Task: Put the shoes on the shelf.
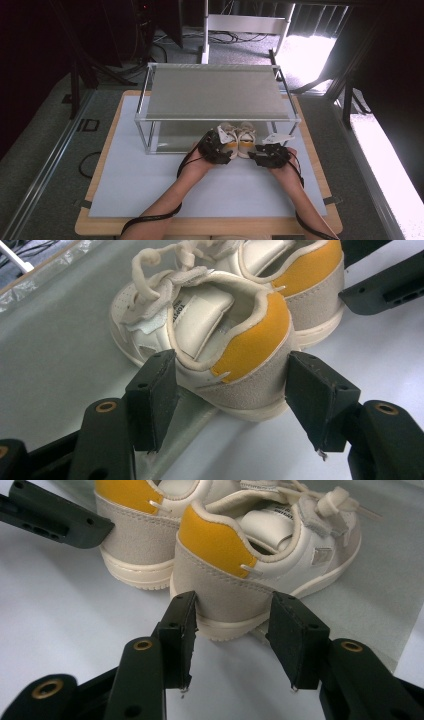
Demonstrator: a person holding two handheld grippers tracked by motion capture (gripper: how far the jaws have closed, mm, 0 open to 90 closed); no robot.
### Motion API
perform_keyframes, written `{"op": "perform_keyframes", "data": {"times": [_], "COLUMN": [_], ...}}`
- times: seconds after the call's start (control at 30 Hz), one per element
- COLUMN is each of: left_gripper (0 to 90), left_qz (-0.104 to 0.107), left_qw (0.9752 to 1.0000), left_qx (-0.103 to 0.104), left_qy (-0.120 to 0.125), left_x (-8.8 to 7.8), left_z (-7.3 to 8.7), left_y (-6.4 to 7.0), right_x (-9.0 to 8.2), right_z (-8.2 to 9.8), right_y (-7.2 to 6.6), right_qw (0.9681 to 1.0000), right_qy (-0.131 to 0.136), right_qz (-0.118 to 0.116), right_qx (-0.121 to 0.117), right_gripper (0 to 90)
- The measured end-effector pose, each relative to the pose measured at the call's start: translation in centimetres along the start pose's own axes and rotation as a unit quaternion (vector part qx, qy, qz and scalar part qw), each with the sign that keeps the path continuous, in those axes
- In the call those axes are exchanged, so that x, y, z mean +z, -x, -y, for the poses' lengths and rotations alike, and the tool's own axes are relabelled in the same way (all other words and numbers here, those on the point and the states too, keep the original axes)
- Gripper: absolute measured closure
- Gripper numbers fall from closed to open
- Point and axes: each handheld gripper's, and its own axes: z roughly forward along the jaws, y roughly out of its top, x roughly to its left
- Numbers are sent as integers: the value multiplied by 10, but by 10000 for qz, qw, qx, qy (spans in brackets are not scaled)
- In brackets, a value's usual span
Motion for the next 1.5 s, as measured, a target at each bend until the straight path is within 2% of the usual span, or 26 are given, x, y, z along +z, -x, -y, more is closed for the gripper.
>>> {"op": "perform_keyframes", "data": {"times": [0.1, 0.17, 0.27, 0.3, 0.43, 0.47, 0.5, 0.53, 0.57, 0.63, 0.67, 0.7, 0.8, 0.83, 0.87, 0.9, 0.93, 1.03, 1.1, 1.13, 1.17, 1.23, 1.3, 1.33, 1.4, 1.5], "left_gripper": [358, 353, 354, 355, 354, 354, 354, 353, 353, 353, 352, 352, 348, 348, 295, 267, 264, 165, 156, 150, 126, 119, 80, 80, 80, 79], "left_qz": [107, 133, 92, 47, 43, -10, -28, -116, -174, -206, -204, -202, -200, -85, -34, 17, 52, -38, 53, 121, 101, 155, 219, 269, 293, 276], "left_qw": [9999, 9998, 9998, 10000, 9998, 9993, 9989, 9989, 9993, 9994, 9993, 9994, 9992, 9989, 9985, 9986, 9993, 9991, 9986, 9984, 9984, 9982, 9978, 9976, 9971, 9972], "left_qx": [-123, -136, -151, -10, -178, -369, -461, -452, -324, -248, -316, -262, -341, -453, -528, -502, -328, -266, -305, -260, -222, -186, -192, -199, -227, -196], "left_qy": [-14, -19, -64, -58, -42, -49, -29, -87, -108, -89, -90, -77, -18, 86, 119, 149, 176, 327, 429, 493, 505, 548, 592, 602, 667, 667], "left_x": [4, 7, 11, 12, 19, 21, 23, 25, 28, 30, 31, 31, 30, 27, 26, 25, 24, 17, 10, 7, 3, -2, -8, -10, -18, -23], "left_z": [0, -1, -4, -5, -7, -8, -8, -9, -10, -11, -11, -11, -10, -7, -6, -5, -3, 1, 4, 6, 8, 11, 16, 17, 24, 32], "left_y": [-8, -11, -12, -15, -18, -16, -15, -15, -17, -18, -17, -18, -17, -16, -16, -16, -18, -16, -14, -14, -11, -9, -6, -6, -3, -3], "right_x": [4, 6, 9, 11, 16, 18, 20, 22, 25, 29, 30, 31, 31, 30, 26, 24, 23, 15, 9, 6, 2, -3, -8, -10, -13, -16], "right_z": [0, 0, -2, -2, -6, -7, -8, -10, -11, -12, -13, -14, -13, -12, -10, -9, -8, -6, -4, -3, -2, 0, 3, 5, 10, 20], "right_y": [0, 1, 3, 3, 4, 5, 6, 6, 7, 8, 8, 9, 9, 9, 7, 6, 6, 3, 0, -2, -3, -5, -8, -8, -9, -12], "right_qw": [9999, 9998, 9996, 9996, 9993, 9992, 9990, 9989, 9988, 9986, 9985, 9984, 9984, 9985, 9985, 9986, 9986, 9985, 9983, 9980, 9976, 9973, 9963, 9956, 9946, 9947], "right_qy": [61, 91, 89, 96, 88, 85, 63, 35, 26, -6, -23, -22, -3, 25, 167, 195, 221, 314, 397, 468, 528, 610, 715, 782, 892, 868], "right_qz": [39, 76, 112, 167, 287, 301, 323, 347, 368, 415, 433, 459, 441, 419, 366, 353, 362, 319, 294, 289, 301, 188, 207, 111, 123, 81], "right_qx": [110, 167, 246, 228, 223, 253, 304, 325, 322, 317, 325, 332, 352, 339, 361, 348, 326, 299, 294, 302, 340, 363, 420, 495, 507, 538], "right_gripper": [526, 525, 524, 525, 525, 525, 525, 525, 525, 515, 512, 510, 492, 481, 471, 465, 459, 404, 386, 359, 331, 278, 183, 155, 135, 131]}}
